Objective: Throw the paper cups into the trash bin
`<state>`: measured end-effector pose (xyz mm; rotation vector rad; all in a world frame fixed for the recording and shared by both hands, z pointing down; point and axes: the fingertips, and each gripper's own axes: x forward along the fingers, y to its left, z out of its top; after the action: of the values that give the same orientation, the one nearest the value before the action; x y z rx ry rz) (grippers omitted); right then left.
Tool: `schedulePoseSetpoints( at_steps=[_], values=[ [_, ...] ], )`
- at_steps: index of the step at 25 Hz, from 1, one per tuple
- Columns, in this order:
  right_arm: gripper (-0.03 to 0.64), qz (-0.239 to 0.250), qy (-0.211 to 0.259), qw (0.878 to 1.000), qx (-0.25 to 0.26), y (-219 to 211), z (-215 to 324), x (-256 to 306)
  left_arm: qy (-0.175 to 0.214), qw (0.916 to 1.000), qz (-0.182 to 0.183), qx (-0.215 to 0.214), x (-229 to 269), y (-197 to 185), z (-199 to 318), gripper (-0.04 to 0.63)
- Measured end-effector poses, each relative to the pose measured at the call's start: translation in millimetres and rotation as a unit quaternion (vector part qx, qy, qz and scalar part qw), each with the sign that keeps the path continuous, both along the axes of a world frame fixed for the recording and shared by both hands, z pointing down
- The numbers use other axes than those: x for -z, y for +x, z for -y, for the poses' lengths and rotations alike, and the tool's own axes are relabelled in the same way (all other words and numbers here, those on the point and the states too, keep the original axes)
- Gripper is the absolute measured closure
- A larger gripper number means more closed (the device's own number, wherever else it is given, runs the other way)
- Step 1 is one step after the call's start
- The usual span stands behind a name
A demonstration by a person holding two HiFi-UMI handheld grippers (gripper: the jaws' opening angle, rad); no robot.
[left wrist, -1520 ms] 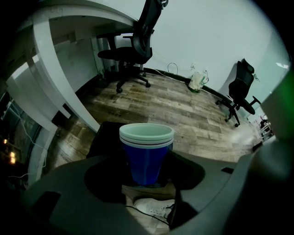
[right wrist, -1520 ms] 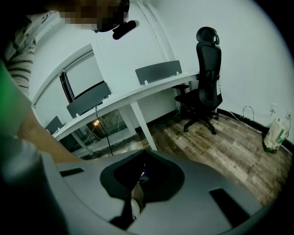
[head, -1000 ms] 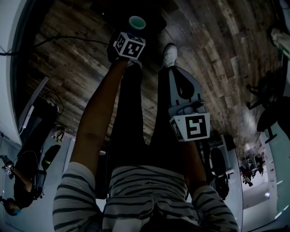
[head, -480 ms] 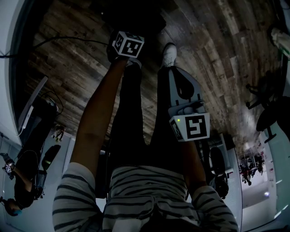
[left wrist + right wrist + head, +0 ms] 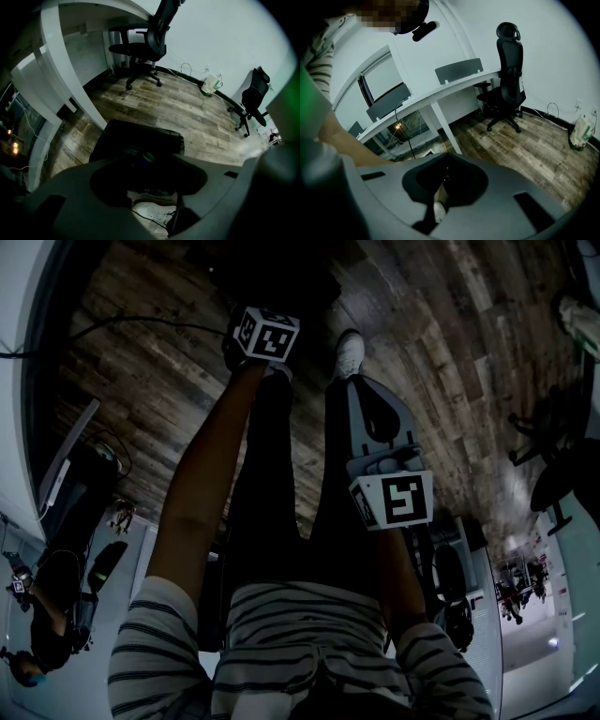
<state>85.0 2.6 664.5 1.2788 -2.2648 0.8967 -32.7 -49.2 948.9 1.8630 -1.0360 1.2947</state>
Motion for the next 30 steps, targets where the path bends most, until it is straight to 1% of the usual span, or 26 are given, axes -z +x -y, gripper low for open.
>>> schedulePoseSetpoints(
  at_steps=[5, 10, 13, 17, 20, 30],
  values=[
    [0.600, 0.003, 0.001, 1.000, 0.000, 1, 1, 4, 0.005, 1.0000, 0.006, 0.005, 7, -1, 2, 0.371],
    [0.600, 0.001, 0.011, 1.000, 0.000, 2, 4, 13, 0.012, 0.9997, -0.002, 0.022, 21, 1, 3, 0.411],
    [0.600, -0.001, 0.016, 1.000, 0.002, 3, 3, 20, 0.022, 0.9992, -0.009, 0.033, 35, 2, 6, 0.451],
    [0.600, -0.004, 0.025, 1.000, 0.005, 3, 5, 30, 0.031, 0.9984, -0.020, 0.042, 56, 4, 9, 0.474],
    [0.600, -0.004, 0.034, 0.999, 0.009, 3, 9, 37, 0.037, 0.9976, -0.026, 0.052, 71, 5, 10, 0.512],
    [0.600, -0.001, 0.061, 0.998, 0.025, 0, 25, 72, 0.072, 0.9936, -0.038, 0.078, 128, 4, 20, 0.568]
  ],
)
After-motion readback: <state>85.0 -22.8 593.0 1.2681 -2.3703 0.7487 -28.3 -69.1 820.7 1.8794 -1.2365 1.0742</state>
